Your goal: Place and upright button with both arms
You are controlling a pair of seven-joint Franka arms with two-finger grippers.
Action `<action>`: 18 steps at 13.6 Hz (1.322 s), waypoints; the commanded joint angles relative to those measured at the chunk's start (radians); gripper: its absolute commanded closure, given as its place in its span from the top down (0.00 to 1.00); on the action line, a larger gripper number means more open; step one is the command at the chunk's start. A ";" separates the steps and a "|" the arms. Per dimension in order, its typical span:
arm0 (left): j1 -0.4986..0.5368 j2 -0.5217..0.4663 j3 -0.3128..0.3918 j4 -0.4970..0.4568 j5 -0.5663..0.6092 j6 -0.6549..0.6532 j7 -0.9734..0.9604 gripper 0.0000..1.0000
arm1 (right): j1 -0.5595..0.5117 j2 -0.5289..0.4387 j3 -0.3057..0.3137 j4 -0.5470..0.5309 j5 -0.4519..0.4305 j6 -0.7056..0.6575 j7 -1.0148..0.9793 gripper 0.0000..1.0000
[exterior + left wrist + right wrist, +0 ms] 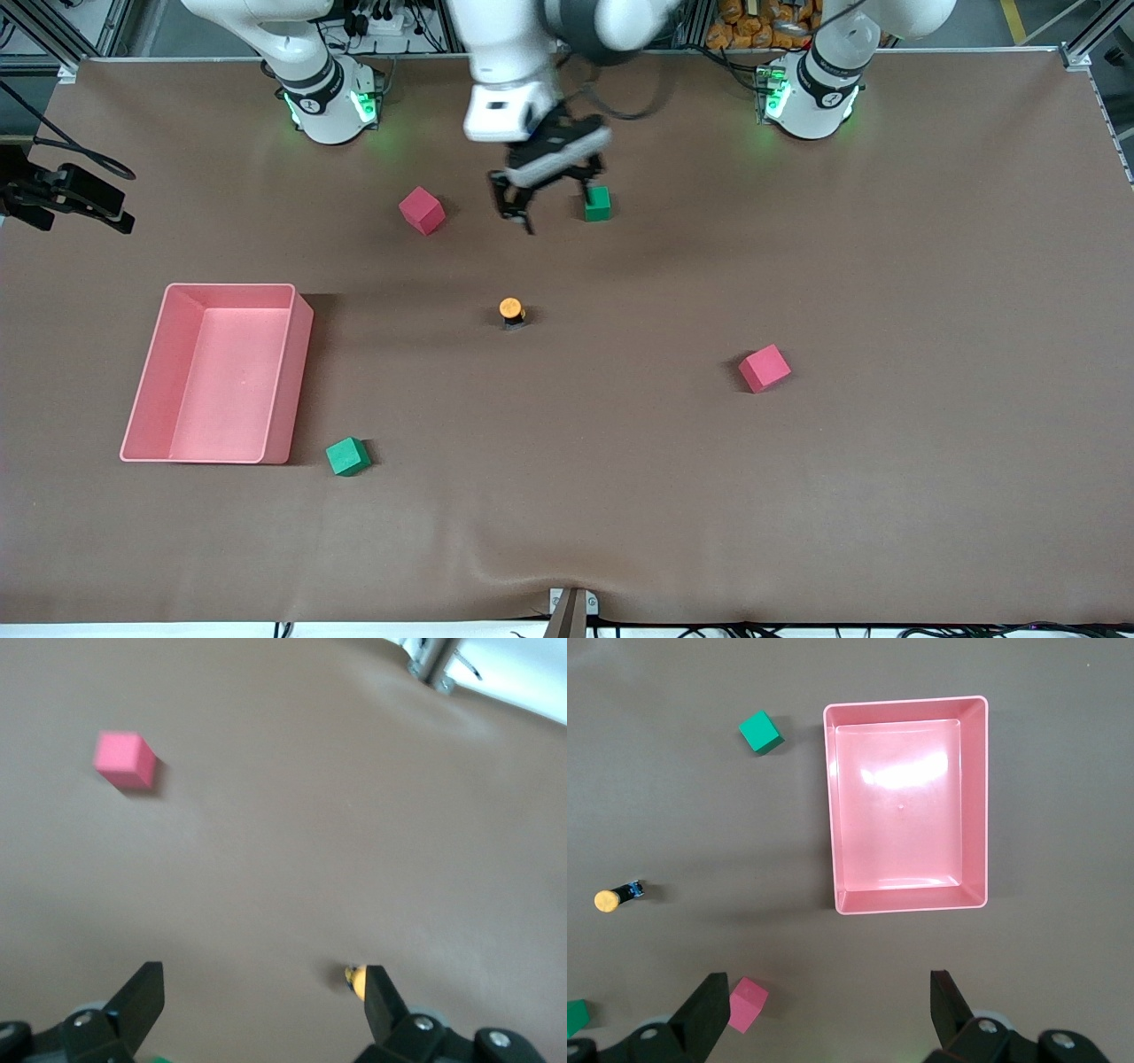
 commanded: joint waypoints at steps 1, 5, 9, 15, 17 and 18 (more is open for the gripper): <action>0.210 -0.123 -0.014 -0.030 -0.147 -0.012 0.229 1.00 | -0.002 -0.006 0.000 -0.003 -0.005 -0.002 -0.009 1.00; 0.470 -0.197 -0.012 -0.036 -0.230 -0.102 0.526 1.00 | 0.014 -0.005 -0.008 -0.003 -0.005 -0.001 -0.009 1.00; 0.657 -0.208 -0.017 -0.053 -0.242 -0.211 0.879 1.00 | 0.013 0.000 -0.025 -0.001 -0.002 -0.002 -0.009 1.00; 0.898 -0.390 -0.020 -0.260 -0.397 -0.210 1.230 1.00 | 0.034 -0.002 -0.032 -0.001 -0.003 -0.004 -0.009 1.00; 0.910 -0.471 -0.020 -0.337 -0.406 -0.196 1.285 1.00 | 0.021 0.000 -0.028 -0.001 -0.003 -0.002 -0.009 1.00; 0.910 -0.508 -0.023 -0.369 -0.406 -0.182 1.285 1.00 | 0.004 0.000 -0.015 -0.001 -0.002 -0.004 -0.009 1.00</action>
